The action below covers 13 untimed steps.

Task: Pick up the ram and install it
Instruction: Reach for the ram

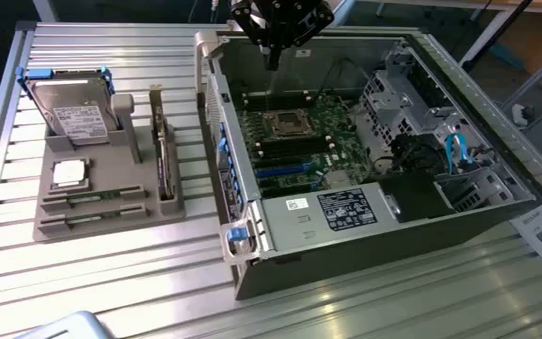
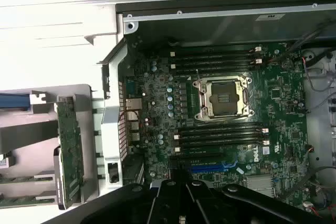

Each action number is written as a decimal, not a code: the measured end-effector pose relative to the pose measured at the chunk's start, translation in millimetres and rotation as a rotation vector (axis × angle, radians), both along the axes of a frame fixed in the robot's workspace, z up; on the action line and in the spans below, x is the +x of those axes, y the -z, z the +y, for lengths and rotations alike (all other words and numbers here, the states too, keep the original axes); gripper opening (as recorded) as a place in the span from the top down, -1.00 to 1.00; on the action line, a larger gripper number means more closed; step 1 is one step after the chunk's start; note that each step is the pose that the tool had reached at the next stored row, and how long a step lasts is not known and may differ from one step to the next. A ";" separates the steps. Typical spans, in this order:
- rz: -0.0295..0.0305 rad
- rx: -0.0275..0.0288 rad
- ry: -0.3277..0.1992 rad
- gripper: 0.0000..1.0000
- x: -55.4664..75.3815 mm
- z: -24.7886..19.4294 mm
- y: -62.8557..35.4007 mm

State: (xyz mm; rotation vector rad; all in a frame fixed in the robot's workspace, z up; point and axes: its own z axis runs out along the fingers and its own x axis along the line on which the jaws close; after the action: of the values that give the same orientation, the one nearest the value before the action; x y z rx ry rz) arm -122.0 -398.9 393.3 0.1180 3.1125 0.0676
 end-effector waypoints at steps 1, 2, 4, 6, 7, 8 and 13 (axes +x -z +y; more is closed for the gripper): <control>0.0000 0.0000 0.000 0.80 0.0 0.0 0.0; 0.0001 0.0000 0.000 0.80 0.0 0.0 0.0; 0.0000 0.0000 0.000 0.80 0.0 0.0 0.0; 0.0000 0.0000 0.000 0.80 0.0 0.0 0.0; 0.0000 0.0000 0.000 0.80 0.0 0.0 0.0; 0.0000 0.0000 0.000 0.80 0.0 0.0 0.0; 0.0000 0.0000 0.000 0.80 -1.2 0.0 0.0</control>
State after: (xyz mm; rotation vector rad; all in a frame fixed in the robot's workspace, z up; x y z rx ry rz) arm -123.2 -398.9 393.3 0.1183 3.1125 0.0675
